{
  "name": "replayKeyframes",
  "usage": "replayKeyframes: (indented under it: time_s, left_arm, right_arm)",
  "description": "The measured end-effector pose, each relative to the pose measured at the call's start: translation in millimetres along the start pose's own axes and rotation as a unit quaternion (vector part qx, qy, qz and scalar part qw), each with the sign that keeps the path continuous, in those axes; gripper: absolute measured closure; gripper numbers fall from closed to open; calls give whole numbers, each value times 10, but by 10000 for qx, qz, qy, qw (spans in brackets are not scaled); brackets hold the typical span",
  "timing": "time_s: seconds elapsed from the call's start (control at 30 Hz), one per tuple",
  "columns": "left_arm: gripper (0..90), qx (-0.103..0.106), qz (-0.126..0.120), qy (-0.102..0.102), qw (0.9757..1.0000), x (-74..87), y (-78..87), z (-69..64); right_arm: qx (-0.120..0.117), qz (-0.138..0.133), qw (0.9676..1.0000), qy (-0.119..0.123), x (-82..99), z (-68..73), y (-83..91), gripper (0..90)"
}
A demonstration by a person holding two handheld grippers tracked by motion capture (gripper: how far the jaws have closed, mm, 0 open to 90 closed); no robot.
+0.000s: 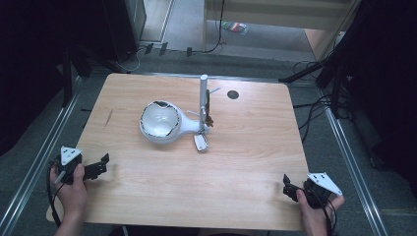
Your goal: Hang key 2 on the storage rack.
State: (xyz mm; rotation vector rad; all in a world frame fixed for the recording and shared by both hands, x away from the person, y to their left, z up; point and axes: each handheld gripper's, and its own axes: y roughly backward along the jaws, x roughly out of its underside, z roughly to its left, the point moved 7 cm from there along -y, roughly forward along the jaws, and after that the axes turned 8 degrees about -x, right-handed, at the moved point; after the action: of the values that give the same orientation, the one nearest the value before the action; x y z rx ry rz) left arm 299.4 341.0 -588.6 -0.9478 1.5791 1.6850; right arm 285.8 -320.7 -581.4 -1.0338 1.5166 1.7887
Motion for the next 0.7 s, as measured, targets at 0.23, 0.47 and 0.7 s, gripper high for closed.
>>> replayKeyframes:
  time_s: [0.23, 0.47, 0.7]
  left_arm:
    - [3, 24, 14, -2, 10000, 4, 4, -1]
    - [3, 28, 35, 55, 10000, 4, 1, 11]
    - [3, 16, 81, 46, 10000, 7, -8, 9]
  right_arm:
    - [-51, -43, 10000, -24, 40, -17, 55, 1]
    - [113, -192, 9995, 210, 54, -6, 73, 50]
    - [-26, -142, 9999, 3, 43, -20, 41, 56]
